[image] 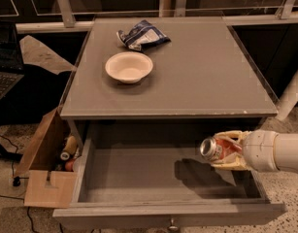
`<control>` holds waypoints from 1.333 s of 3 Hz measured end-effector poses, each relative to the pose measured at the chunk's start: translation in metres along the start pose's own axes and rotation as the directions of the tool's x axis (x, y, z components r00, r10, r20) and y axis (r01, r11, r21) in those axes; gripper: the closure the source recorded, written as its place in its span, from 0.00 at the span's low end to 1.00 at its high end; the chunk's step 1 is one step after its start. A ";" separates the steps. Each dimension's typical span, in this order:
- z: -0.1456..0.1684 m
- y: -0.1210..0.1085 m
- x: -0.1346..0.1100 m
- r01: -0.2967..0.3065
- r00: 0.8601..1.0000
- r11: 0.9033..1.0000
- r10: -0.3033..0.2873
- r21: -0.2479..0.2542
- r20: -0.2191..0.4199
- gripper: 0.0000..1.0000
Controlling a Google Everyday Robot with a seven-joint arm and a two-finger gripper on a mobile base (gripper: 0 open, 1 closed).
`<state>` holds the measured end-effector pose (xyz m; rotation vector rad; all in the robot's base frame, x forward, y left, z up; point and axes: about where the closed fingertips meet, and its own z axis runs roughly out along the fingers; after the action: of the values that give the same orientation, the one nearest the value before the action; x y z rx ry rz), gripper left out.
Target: Place coke can into top drawer
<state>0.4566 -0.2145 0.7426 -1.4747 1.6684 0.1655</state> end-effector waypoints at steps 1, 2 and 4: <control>-0.001 0.000 -0.002 0.005 1.000 1.000 -0.005 0.007 0.001 1.00; 0.014 0.007 0.002 -0.008 1.000 1.000 0.008 -0.015 0.017 1.00; 0.057 0.025 0.021 -0.042 0.999 0.994 0.042 -0.106 -0.002 1.00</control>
Offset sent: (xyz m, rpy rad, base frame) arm 0.0017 0.0152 -0.0332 0.0428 0.0383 0.0228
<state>0.4663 -0.1878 0.6829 -1.5180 1.7136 0.2812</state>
